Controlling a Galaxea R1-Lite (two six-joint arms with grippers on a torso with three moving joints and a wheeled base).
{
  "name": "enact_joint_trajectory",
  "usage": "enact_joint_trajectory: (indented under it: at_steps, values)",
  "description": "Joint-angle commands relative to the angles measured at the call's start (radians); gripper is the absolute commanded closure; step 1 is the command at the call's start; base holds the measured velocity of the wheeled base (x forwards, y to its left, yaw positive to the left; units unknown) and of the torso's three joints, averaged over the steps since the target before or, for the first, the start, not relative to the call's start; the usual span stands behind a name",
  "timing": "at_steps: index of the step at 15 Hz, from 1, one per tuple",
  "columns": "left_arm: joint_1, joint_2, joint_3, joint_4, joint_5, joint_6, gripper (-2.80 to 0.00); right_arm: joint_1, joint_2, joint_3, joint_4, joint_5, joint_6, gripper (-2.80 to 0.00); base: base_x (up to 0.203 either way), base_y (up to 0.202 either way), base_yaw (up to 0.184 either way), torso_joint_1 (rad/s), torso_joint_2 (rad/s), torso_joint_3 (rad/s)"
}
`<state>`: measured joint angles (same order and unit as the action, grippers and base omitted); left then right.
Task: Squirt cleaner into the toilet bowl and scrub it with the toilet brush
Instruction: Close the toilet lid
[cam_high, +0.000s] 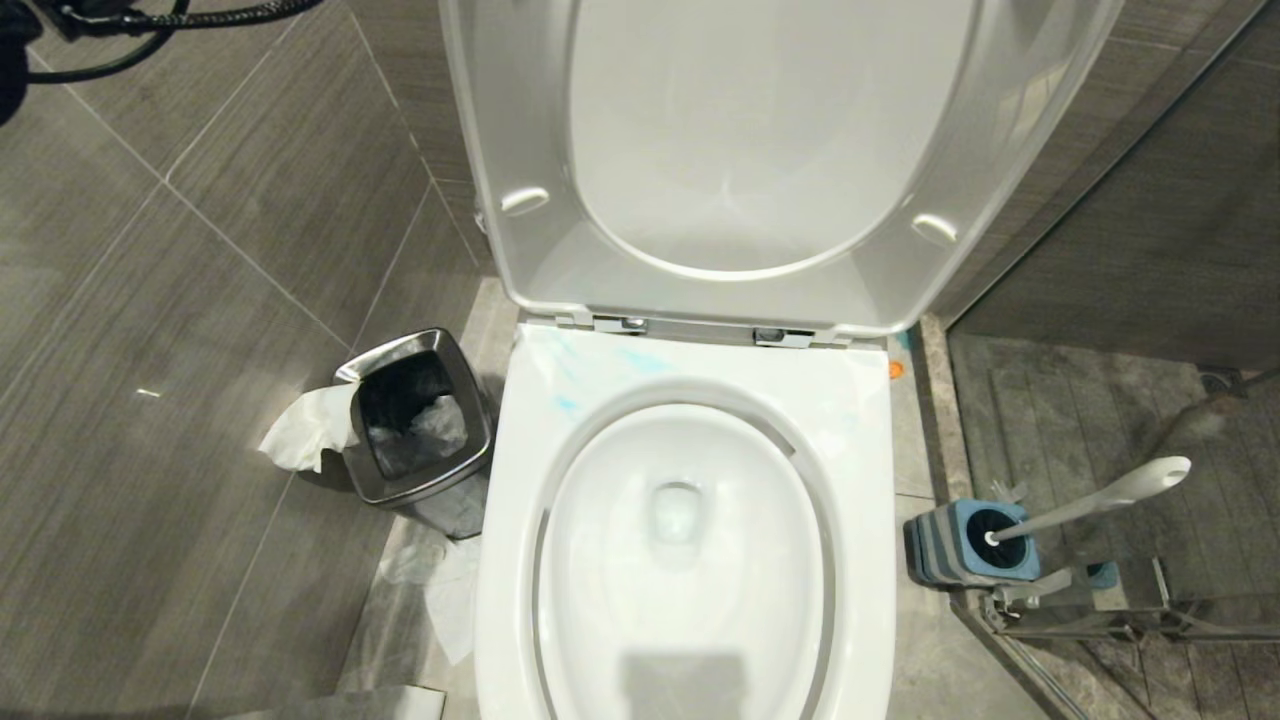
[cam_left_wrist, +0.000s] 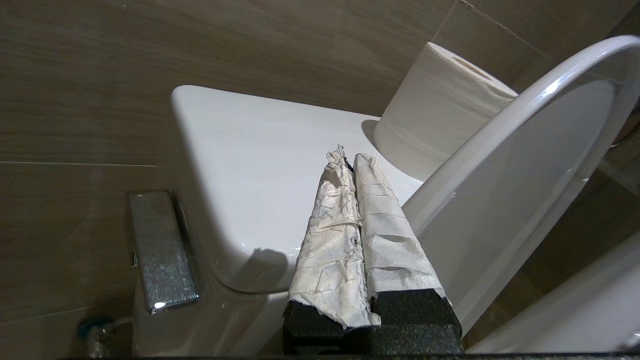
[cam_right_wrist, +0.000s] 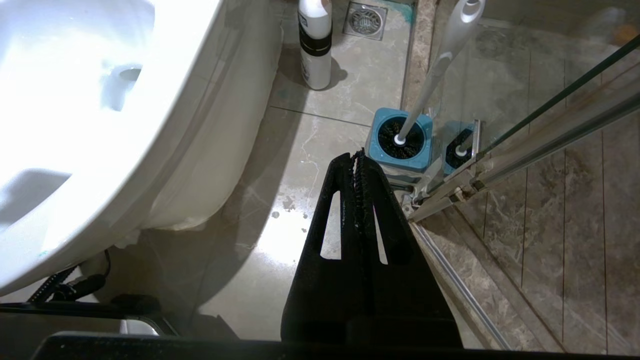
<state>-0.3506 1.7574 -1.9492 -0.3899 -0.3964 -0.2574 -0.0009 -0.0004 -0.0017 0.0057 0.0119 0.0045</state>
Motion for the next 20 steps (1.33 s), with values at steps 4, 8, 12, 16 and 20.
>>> enact_joint_trajectory:
  at_steps: [4,8,12,16,20]
  values:
    - [-0.024,0.100,-0.005,-0.076,0.034,0.053,0.00,-0.001,0.000,0.000,0.000,0.000,0.000,0.00,0.000,0.000,0.000,0.000,0.00,0.000]
    - [-0.039,0.145,-0.005,-0.116,0.051,0.099,0.00,0.001,0.000,0.000,0.000,0.000,0.000,0.00,0.000,0.000,0.000,0.000,0.00,0.000]
    - [-0.047,0.165,-0.005,-0.144,0.039,0.089,0.00,0.001,0.000,0.000,0.000,0.000,0.000,0.00,0.000,0.000,0.000,0.000,0.00,0.000]
    - [-0.044,0.135,-0.005,-0.144,-0.083,-0.024,0.00,0.000,0.000,0.000,0.000,0.000,0.000,0.00,0.000,0.000,0.000,0.000,0.00,0.000]
    - [-0.045,0.092,-0.005,-0.095,-0.171,-0.174,0.00,0.001,0.000,0.000,0.000,0.000,0.000,0.00,0.000,0.000,0.000,0.000,0.00,0.000]
